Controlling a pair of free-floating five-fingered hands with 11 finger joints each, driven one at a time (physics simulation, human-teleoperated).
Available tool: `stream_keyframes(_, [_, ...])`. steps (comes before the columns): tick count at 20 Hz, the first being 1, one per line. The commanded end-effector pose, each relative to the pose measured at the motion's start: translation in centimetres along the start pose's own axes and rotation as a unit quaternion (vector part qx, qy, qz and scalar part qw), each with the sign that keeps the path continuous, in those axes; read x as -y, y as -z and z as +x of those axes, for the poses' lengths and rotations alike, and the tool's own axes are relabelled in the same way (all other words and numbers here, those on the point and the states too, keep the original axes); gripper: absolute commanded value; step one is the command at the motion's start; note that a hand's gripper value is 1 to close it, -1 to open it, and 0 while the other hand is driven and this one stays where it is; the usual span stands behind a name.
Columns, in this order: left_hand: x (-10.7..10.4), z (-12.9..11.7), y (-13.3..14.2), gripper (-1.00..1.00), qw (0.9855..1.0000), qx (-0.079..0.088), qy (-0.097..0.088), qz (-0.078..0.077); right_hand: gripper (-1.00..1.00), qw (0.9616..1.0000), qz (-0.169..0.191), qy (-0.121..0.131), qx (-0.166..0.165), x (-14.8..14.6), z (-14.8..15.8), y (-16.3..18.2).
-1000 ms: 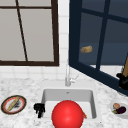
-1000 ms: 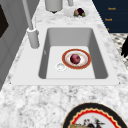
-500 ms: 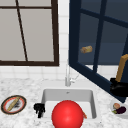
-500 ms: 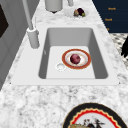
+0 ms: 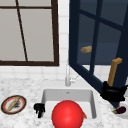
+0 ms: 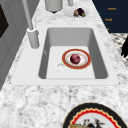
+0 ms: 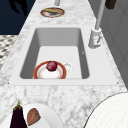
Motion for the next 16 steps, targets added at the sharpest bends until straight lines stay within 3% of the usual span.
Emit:
stream_keyframes(1, [0.0, 0.0, 0.0, 0.0, 1.0, 0.0, 0.0, 0.0, 1.0, 1.0, -0.005, 0.001, 0.004, 2.5, -3.9, -1.8])
stream_keyframes(8, [0.0, 0.0, 0.0, 0.0, 1.0, 0.0, 0.0, 0.0, 1.0, 0.998, -0.063, 0.009, -0.005, 4.9, -4.9, -6.4])
stream_keyframes(16, [0.0, 0.0, 0.0, 0.0, 1.0, 0.0, 0.0, 0.0, 1.0, 0.9923, -0.122, 0.017, -0.009, 7.0, -5.9, -11.3])
